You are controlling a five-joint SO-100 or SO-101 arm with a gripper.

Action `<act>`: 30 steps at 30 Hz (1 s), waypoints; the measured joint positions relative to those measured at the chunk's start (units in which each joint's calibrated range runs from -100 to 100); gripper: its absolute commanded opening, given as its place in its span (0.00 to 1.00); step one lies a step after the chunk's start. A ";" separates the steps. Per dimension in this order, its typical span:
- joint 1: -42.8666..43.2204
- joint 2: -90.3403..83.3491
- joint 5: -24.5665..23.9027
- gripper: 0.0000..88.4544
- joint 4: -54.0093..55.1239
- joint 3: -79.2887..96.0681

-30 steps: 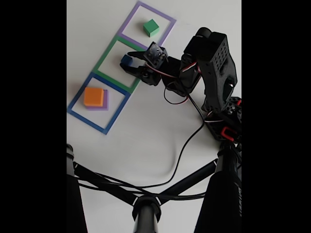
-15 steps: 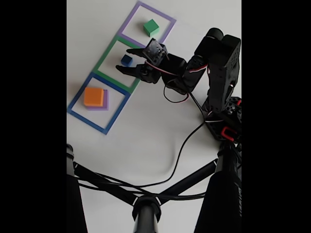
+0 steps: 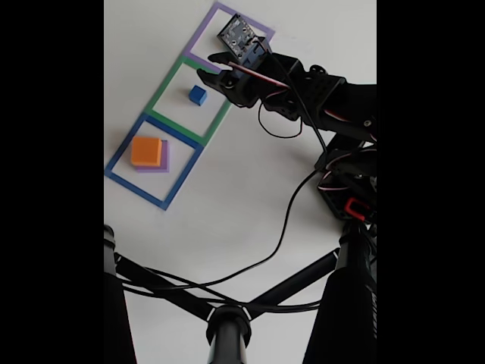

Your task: Tower of hanoi

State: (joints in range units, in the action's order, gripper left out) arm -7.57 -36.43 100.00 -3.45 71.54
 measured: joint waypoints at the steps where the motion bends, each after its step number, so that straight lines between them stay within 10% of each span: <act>1: -0.98 -1.18 0.00 0.00 -3.29 -1.22; 18: -16.78 -5.83 0.00 0.00 -85.55 -61.62; 30: -20.79 -5.83 -0.20 0.12 -93.90 -69.28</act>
State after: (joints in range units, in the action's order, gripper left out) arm -28.37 -42.25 99.80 -97.35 2.26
